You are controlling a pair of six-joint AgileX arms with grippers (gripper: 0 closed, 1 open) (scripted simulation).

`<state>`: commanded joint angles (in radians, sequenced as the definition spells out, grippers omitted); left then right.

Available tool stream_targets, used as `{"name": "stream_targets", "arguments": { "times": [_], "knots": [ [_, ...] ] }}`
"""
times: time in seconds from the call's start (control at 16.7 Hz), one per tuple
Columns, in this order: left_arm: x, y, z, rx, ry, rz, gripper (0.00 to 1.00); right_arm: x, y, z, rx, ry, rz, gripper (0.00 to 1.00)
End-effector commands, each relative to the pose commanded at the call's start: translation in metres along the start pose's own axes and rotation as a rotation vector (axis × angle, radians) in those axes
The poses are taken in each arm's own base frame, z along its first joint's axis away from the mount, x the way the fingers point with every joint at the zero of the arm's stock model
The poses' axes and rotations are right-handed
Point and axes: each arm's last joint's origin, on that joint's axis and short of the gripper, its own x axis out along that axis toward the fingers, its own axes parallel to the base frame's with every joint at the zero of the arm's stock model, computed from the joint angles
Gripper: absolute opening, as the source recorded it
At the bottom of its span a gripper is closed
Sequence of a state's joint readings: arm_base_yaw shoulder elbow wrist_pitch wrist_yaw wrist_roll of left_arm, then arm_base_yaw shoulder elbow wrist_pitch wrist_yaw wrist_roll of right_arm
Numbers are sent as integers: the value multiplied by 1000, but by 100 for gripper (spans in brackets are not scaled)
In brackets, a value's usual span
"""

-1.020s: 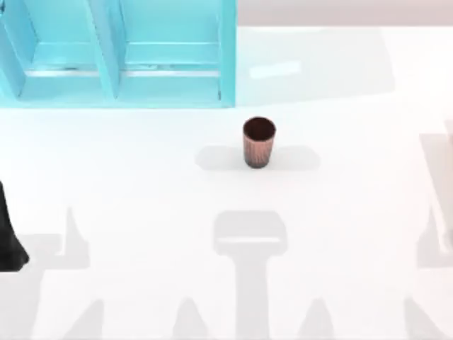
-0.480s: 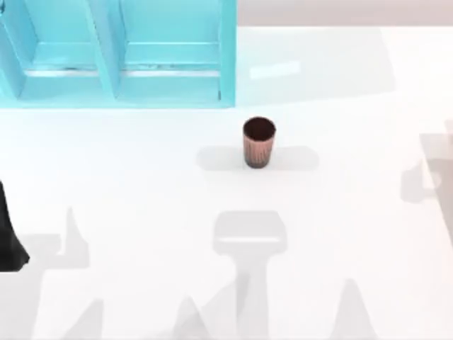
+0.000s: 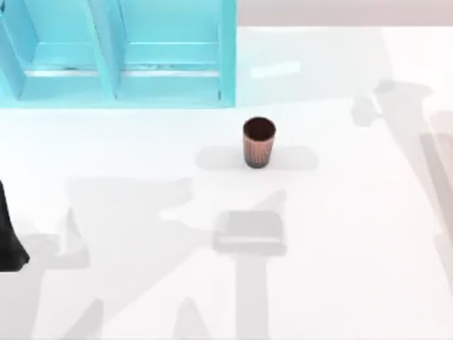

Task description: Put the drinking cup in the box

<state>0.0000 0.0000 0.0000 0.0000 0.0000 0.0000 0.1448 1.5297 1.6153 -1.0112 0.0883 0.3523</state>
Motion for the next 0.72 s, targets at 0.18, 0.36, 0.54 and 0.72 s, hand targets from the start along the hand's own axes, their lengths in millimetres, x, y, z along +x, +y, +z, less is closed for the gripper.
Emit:
{"name": "stream_targets", "arguments": {
  "times": [0.18,0.36,0.54,0.72],
  "knots": [
    [0,0,0,0,0,0,100,46,45,20,-22,157,-26,100],
    [0,0,0,0,0,0,100,88,93,20,-63,276,-45,100],
    [0,0,0,0,0,0,100,120,140,3,-115,361,-56,100],
    [0,0,0,0,0,0,100,141,179,-20,-166,414,-58,100]
  ]
}}
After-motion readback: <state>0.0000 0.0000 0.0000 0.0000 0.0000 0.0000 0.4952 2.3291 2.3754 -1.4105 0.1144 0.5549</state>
